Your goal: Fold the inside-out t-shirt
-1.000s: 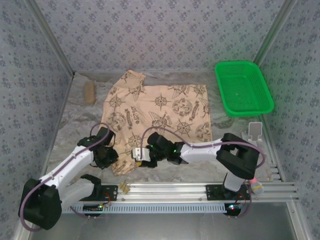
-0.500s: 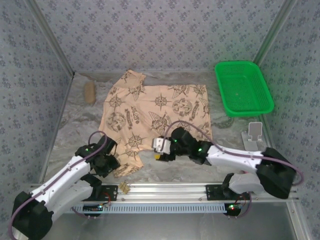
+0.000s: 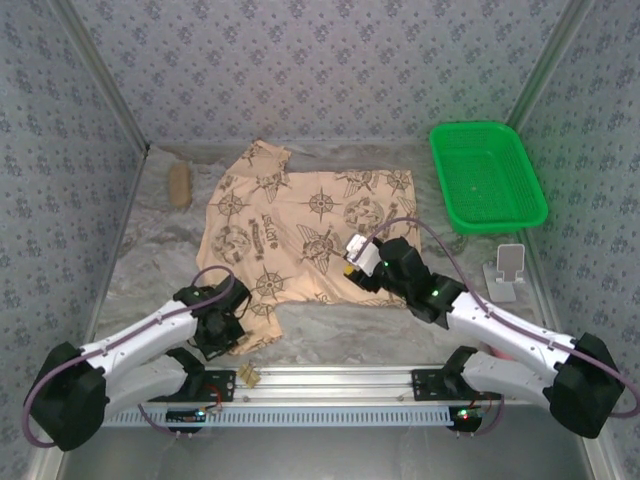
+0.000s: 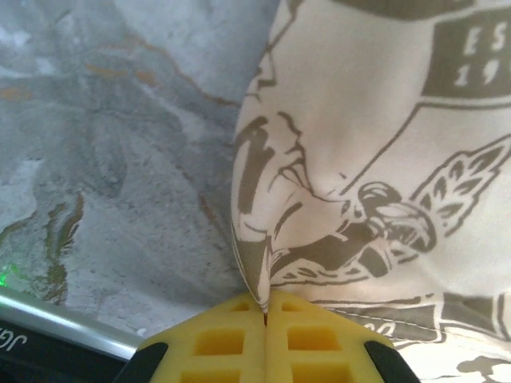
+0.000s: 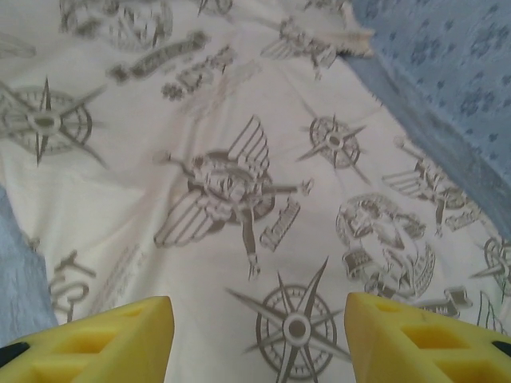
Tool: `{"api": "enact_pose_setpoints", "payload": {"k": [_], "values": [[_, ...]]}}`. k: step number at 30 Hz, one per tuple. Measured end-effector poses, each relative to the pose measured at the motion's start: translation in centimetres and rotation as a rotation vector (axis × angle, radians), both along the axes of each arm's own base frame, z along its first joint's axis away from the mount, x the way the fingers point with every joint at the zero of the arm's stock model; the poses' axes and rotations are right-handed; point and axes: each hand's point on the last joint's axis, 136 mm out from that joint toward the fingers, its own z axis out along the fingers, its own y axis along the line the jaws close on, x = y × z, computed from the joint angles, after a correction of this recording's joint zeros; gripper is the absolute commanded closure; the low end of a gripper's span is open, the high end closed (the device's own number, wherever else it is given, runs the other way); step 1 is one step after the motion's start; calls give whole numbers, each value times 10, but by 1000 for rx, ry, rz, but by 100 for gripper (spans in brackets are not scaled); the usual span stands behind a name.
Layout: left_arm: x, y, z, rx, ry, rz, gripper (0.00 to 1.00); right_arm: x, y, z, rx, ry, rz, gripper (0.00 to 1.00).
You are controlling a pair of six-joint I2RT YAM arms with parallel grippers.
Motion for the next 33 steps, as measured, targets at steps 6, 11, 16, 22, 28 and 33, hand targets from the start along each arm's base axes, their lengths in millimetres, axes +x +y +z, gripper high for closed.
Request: {"api": "enact_pose_setpoints", "payload": {"k": [6,11,16,22,28,33], "values": [[10,-7,24,-43,-54,13,100,-22,-3,-51,-285,192,192,34],[12,5,47,0,-42,66,100,-58,-23,-89,-494,385,338,32],[23,13,90,-4,-135,109,100,-69,-69,-122,-703,511,289,32],[35,21,121,-31,-193,182,100,-59,-110,-138,-835,526,158,35],[30,16,122,-69,-167,184,100,-57,-128,-148,-914,543,95,55],[27,14,124,-99,-178,186,100,-66,-128,-153,-914,565,88,95]]}}
